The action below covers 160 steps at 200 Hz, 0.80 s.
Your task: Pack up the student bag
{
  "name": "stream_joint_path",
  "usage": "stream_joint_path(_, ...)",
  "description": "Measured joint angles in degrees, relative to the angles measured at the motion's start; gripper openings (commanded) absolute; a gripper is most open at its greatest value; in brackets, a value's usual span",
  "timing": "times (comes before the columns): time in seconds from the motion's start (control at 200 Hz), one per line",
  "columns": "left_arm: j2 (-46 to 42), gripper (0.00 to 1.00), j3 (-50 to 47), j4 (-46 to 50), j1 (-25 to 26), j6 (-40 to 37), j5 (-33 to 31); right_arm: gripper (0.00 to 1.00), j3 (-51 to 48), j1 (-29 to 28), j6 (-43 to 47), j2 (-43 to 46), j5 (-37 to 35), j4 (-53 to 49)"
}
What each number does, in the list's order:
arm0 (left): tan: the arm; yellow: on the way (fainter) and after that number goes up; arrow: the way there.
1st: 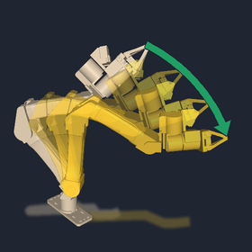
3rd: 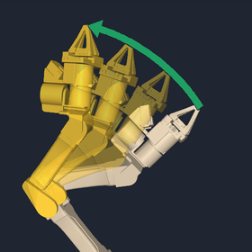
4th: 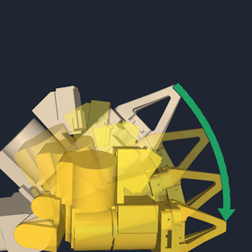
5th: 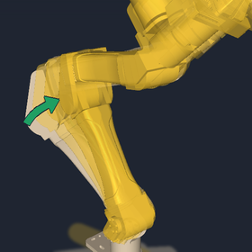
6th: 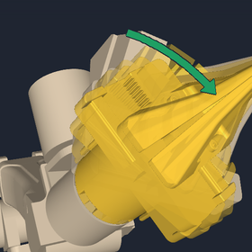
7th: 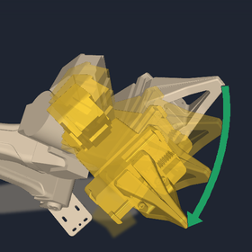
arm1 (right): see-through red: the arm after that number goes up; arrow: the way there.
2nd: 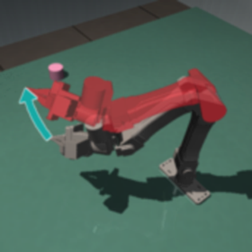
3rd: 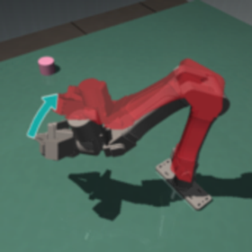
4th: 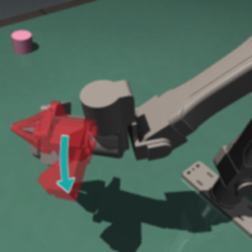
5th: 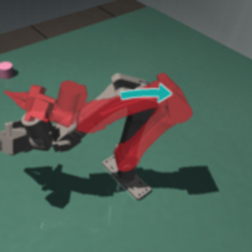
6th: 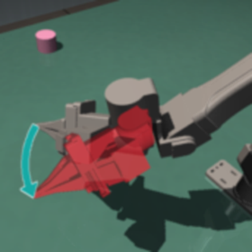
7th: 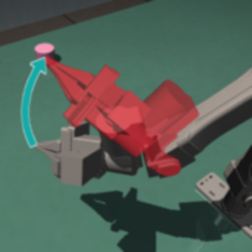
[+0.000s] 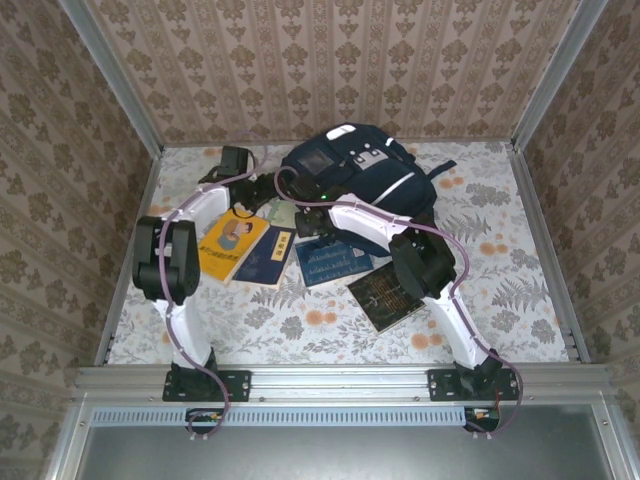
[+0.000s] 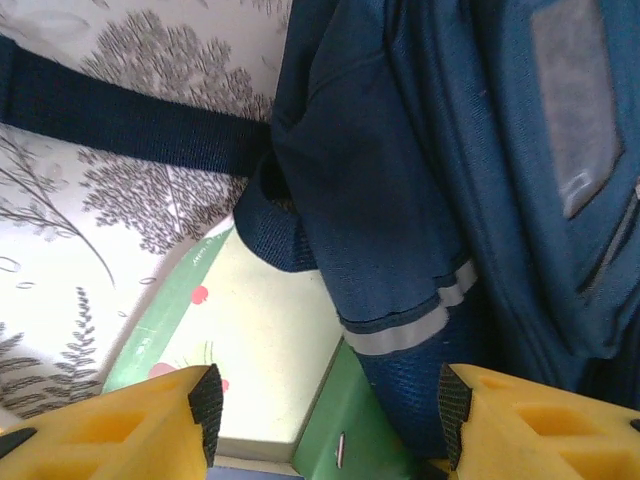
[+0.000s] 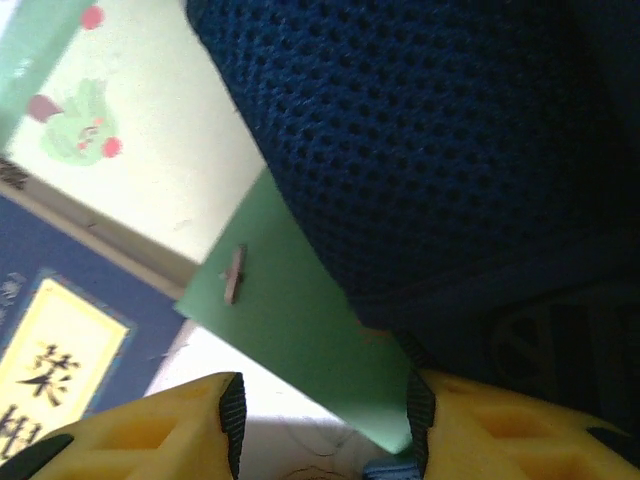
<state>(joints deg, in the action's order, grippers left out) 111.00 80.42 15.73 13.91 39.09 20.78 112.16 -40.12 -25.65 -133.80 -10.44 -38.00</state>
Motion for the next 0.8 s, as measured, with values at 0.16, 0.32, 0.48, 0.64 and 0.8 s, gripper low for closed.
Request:
stream_joint_path(0.16,3.3,0.6,1.0,0.5,2.2,0.1,0.0,0.49,-0.7,0.8,0.0,0.0,-3.2,-1.3)
stream_joint_path(0.32,4.5,0.59,1.9,0.8,3.7,0.1,0.5,0.49,-1.1,1.7,0.0,0.0,-4.4,-2.4)
stream_joint_path(0.48,7.6,0.59,5.3,0.9,5.0,-0.2,1.6,0.46,-3.8,4.5,0.1,1.4,-3.7,-2.6)
stream_joint_path(0.64,10.4,0.6,5.4,1.5,6.3,-0.5,3.5,0.42,-6.2,6.5,0.4,3.0,-3.9,-3.2)
stream_joint_path(0.8,12.0,0.61,6.4,2.2,7.0,-1.7,5.1,0.41,-9.6,6.8,1.1,4.8,-4.1,-1.4)
